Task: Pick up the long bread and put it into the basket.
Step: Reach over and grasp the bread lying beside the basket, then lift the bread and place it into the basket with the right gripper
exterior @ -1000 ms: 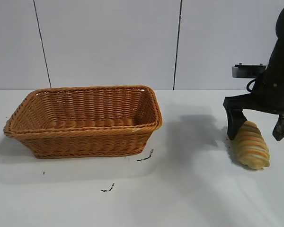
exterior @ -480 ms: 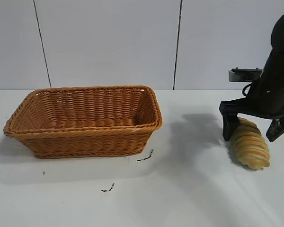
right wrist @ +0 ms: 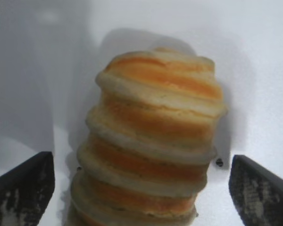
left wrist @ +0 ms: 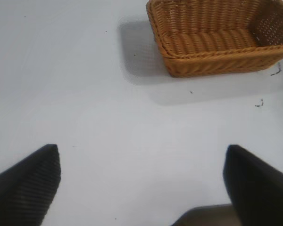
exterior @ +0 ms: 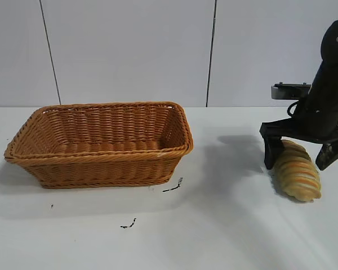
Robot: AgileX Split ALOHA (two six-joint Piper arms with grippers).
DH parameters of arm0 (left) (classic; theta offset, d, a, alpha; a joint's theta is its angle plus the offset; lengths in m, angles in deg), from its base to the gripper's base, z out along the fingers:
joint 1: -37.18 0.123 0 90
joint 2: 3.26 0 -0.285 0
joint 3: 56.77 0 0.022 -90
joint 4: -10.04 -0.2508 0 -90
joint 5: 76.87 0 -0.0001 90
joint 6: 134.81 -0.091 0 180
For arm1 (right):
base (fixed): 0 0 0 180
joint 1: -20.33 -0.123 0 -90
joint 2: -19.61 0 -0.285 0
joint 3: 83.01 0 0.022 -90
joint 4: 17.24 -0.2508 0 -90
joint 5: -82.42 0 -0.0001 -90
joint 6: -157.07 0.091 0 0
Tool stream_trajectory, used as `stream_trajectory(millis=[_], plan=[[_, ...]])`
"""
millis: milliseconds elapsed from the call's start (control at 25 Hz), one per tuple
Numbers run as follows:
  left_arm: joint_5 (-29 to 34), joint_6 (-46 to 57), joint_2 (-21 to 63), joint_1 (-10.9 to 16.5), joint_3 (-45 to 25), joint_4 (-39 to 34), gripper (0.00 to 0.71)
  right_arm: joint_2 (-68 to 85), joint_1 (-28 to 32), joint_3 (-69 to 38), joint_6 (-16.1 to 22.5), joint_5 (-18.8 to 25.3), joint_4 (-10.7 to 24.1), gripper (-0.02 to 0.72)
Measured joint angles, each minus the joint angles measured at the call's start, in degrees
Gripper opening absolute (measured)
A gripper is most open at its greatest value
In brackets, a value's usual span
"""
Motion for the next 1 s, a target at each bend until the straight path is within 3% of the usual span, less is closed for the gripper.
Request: stream_trajectory(millis=[80,240,280,520,760,1000], plan=[[0.0,0.0,0.0,0.0,0.0,0.0,0.692,0.0,0.0,0.0,-0.1,0.2,0.0,0.557],[0.0,0.0,0.0,0.0,0.0,0.0,0.692,0.2,0.0,0.0,-0.1,0.4,0.0,0.17],[0.0,0.0,0.0,0.0,0.0,0.0,0.692,0.4,0.0,0.0,-0.1,0.4,0.1,0.133],[0.0,0.0,0.0,0.0,0.0,0.0,0.692,4.8,0.0,3.4,-0.1,3.9,1.6,0.13],[0.0,0.0,0.0,0.0,0.0,0.0,0.692,9.2,-0.1,13.4,-0.2,14.1,0.6,0.13],[0.0,0.0,0.0,0.0,0.0,0.0,0.692,8.6,-3.6,22.5,-0.2,18.9,2.2,0.13]])
